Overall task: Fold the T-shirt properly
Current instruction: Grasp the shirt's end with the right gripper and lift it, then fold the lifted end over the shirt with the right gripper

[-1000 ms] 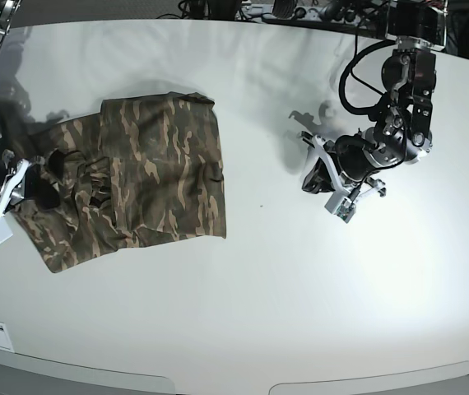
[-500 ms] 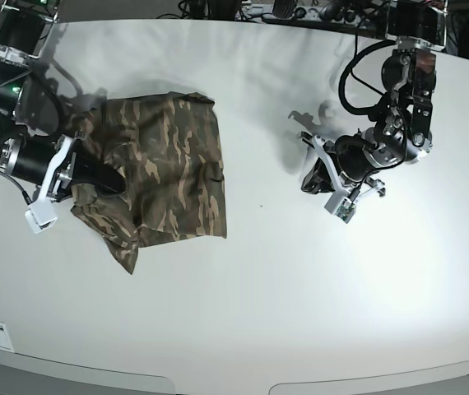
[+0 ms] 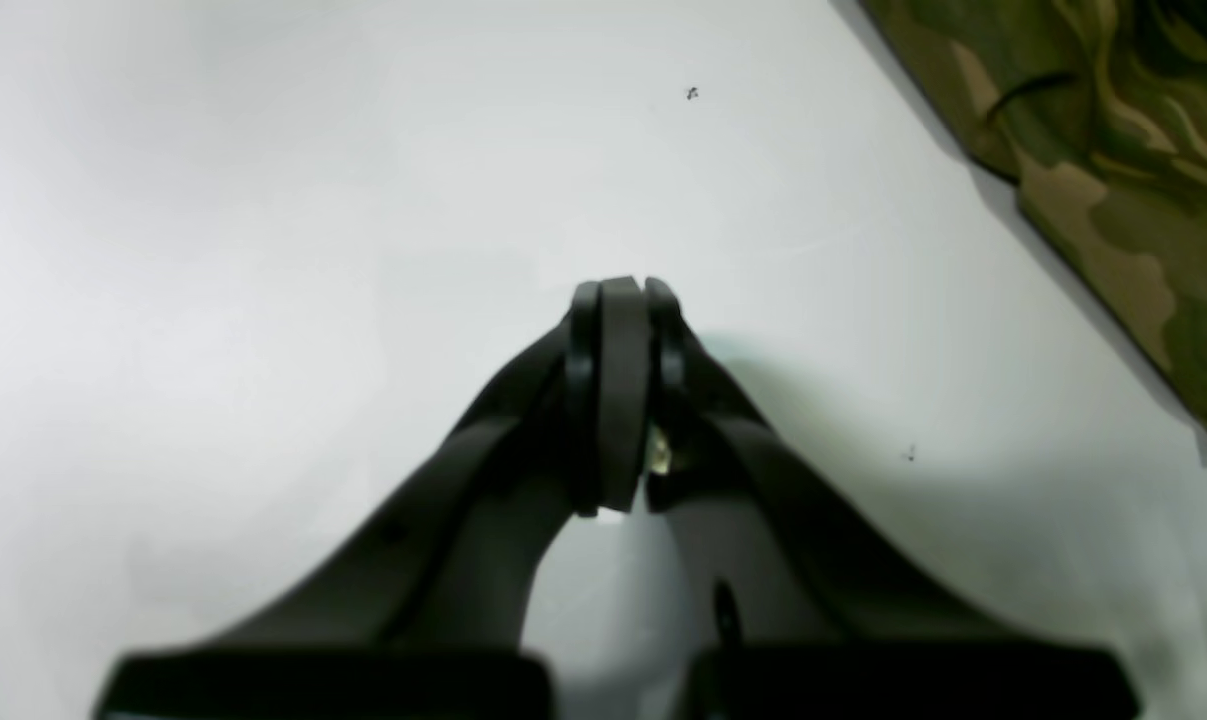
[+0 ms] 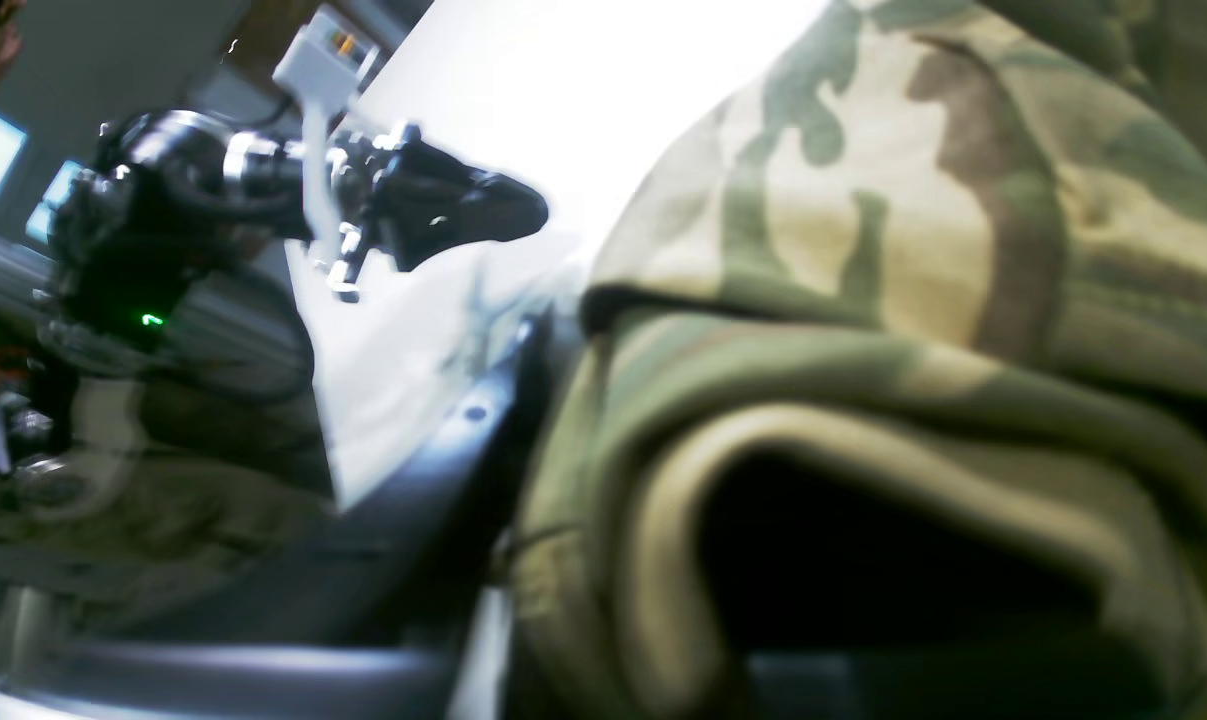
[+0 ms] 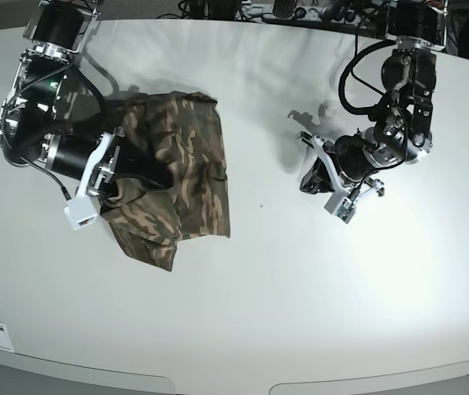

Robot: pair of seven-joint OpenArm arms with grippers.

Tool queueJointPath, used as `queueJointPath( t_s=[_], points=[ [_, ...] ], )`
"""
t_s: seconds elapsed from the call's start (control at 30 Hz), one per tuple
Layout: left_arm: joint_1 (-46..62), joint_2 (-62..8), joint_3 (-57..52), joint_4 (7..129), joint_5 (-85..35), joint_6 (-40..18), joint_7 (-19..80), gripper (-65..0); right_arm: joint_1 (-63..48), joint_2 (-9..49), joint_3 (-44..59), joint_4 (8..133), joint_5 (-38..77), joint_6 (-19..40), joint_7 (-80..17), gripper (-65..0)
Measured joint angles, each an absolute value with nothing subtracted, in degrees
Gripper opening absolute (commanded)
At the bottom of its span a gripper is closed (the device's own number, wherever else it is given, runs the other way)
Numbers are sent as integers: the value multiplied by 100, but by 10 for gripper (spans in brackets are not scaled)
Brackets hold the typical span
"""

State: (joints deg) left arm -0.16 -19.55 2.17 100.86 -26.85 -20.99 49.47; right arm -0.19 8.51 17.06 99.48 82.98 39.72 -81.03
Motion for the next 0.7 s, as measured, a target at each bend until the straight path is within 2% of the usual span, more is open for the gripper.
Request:
queueJointPath(
  t_s=[0.03, 0.07, 0.43, 0.6, 0.7],
  points=[
    [-16, -1955, 217, 10086, -2687, -2099, 4947, -650, -10, 847, 1503, 9948, 8296, 3972, -8108, -282],
    [-16, -1955, 217, 10086, -2687, -2099, 4947, -650, -5, 838, 1288, 9948, 8296, 3972, -8123, -251],
    [-16, -1955, 217, 10086, -2703, -2099, 4947, -650, 423, 851, -399, 9948, 7658, 3972, -8125, -245],
    [-16, -1955, 217, 10086, -2703, -2099, 4947, -650, 607, 840, -722, 9948, 6060, 3972, -8082, -245],
    [-16, -1955, 217, 10086, -2703, -2099, 4947, -650, 519, 856, -779, 9946, 4554, 3983, -7260, -259]
  ],
)
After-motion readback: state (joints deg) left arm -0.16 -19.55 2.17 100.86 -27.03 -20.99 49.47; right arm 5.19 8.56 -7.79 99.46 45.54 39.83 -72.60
